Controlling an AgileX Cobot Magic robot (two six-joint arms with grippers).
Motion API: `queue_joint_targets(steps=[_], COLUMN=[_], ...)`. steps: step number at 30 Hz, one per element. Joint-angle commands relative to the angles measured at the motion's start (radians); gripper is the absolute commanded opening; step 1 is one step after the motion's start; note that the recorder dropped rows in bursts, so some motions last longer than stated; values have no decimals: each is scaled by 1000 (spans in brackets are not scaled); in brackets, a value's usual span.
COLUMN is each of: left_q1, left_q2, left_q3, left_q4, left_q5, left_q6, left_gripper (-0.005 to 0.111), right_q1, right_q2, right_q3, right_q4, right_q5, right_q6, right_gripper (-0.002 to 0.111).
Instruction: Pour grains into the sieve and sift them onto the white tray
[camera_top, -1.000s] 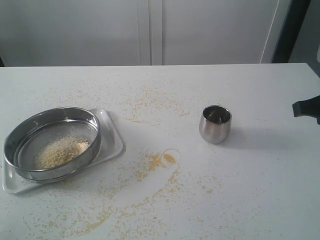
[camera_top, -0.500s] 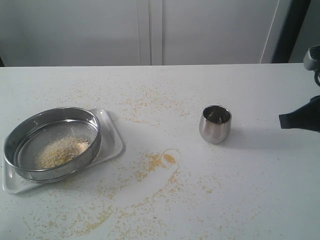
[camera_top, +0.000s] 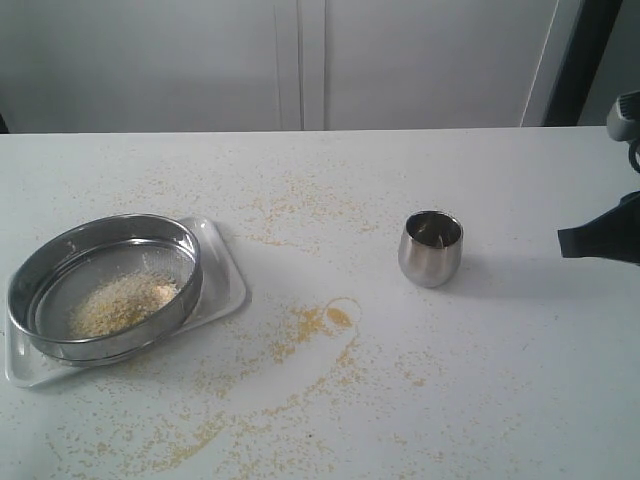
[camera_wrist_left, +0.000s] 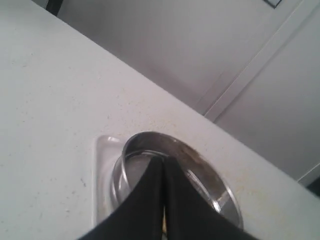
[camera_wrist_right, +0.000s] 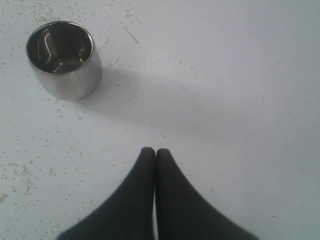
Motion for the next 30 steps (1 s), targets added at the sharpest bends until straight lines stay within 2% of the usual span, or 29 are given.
queue_joint_targets(steps=[1, 3, 5, 8, 14, 21, 28, 30], left_q1=[0, 0, 0, 0, 0, 0, 0, 0], left_q2=[-4, -4, -4, 20, 180, 480, 736, 790], left_q3=[5, 5, -29, -104, -265, -456, -649, -689], left_q4=[-7, 26, 112, 246, 385, 373, 146, 106], left_q5=[-161, -204, -184, -88, 113, 310, 524, 562], left_q6=[-147, -150, -141, -141, -70, 111, 510, 578], left_gripper=[1, 0, 0, 0, 0, 0, 0, 0], right_q1=[7, 7, 7, 7, 7, 7, 7, 7], right_q2=[-5, -5, -5, -5, -5, -5, -5, -5], right_q3=[4, 4, 4, 4, 4, 4, 4, 4], right_q4=[1, 1, 1, 1, 1, 1, 1, 1], right_q5=[-6, -6, -6, -6, -6, -6, -6, -6], right_q6=[-11, -11, -11, -11, -11, -11, -11, -11], right_gripper=[0, 0, 0, 0, 0, 0, 0, 0])
